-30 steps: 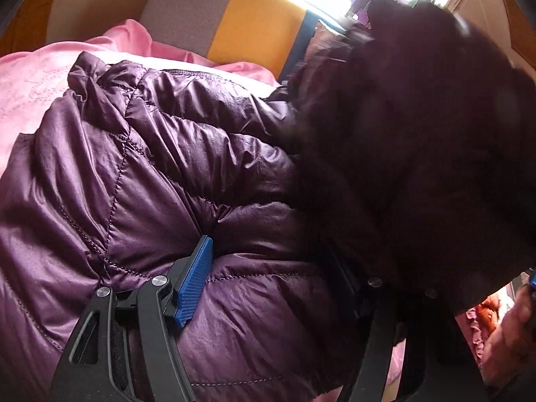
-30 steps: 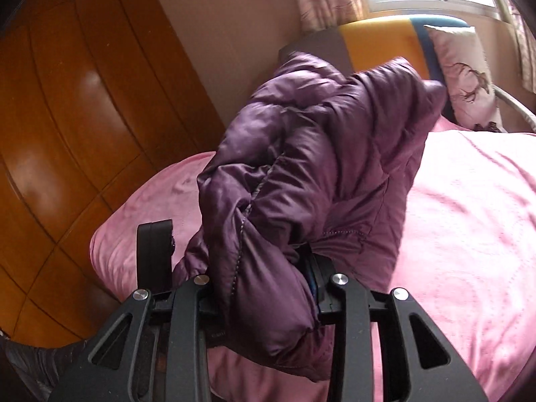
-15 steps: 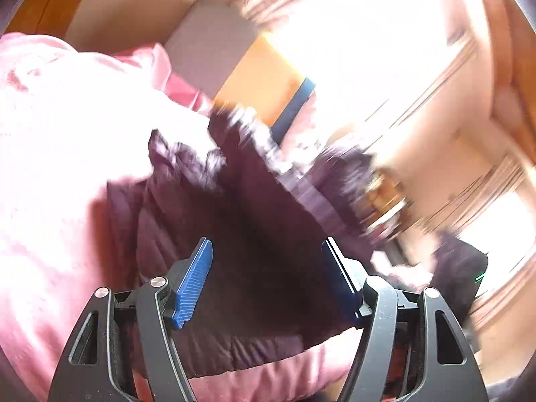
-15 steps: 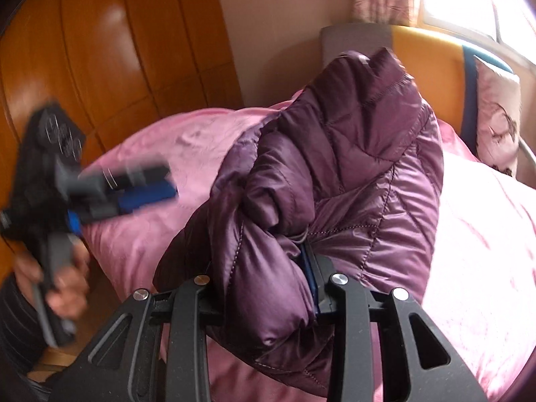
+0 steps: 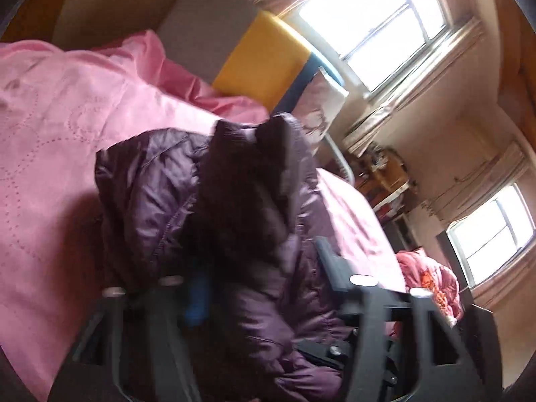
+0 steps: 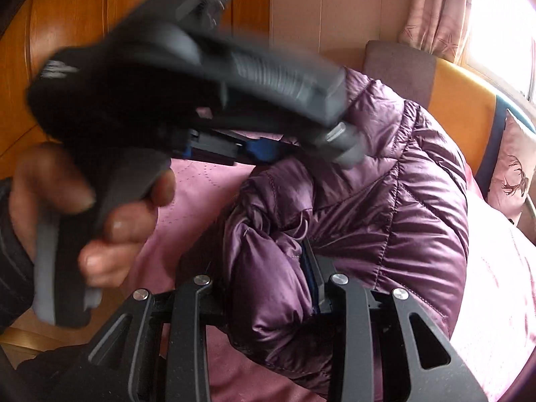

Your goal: Fold large clothes

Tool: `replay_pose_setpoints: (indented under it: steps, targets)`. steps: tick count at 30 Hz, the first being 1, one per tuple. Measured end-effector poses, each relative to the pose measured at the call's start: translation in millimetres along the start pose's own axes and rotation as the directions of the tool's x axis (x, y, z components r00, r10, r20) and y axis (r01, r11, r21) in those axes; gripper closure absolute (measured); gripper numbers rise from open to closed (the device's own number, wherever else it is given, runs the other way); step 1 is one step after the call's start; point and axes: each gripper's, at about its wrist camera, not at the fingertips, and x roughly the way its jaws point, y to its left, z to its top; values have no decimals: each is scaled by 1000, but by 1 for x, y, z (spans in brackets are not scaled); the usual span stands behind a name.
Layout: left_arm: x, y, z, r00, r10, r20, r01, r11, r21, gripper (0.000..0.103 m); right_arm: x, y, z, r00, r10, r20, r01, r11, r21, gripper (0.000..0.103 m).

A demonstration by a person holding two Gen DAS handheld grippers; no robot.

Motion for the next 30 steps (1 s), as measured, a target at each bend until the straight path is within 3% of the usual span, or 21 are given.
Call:
replay_pose_setpoints:
  steps: [4,6,8,12,15,19,25,28,30]
  targets:
    - [3,19,1,1000,-1,-29,0,999,-35,84,-19,-22,-1,980,199,22,-200,977,76,44]
    - [0,18,-3,1000,2,-30,-3,1000,-28,85,-33,-36,-4,959,282,39,-285,953,105,37]
    - [1,19,1,1000,-2,-29,2,1000,-27,85,-48,-58,-8,950,306,64,-312,939,144,37]
    - [3,17,5,999,2,-32,-2,1000,-13,85,-69,-110,-24,975,196,101,-216,942,258,37]
    - [6,16,10,999,-13,-41,12,1000,-21,85,-62,-136,-35,994,90,63,-105,946,306,40]
    - [9,26,18,997,-47,-60,41,995,-92,85,-50,-117,-47,997,67,28,-72,959,276,41]
    - [-18,21,16,1000,6,1,-6,999,-48,92,-40,-76,-44,999,38,19,-41,980,193,40]
    - [-39,32,7,997,70,19,-69,996,-53,92,-37,-50,-45,999,41,5,-41,992,121,40]
    - [-37,50,-2,987,159,-12,-159,984,-76,92,-26,-32,-46,1000,22,-13,-21,997,72,40]
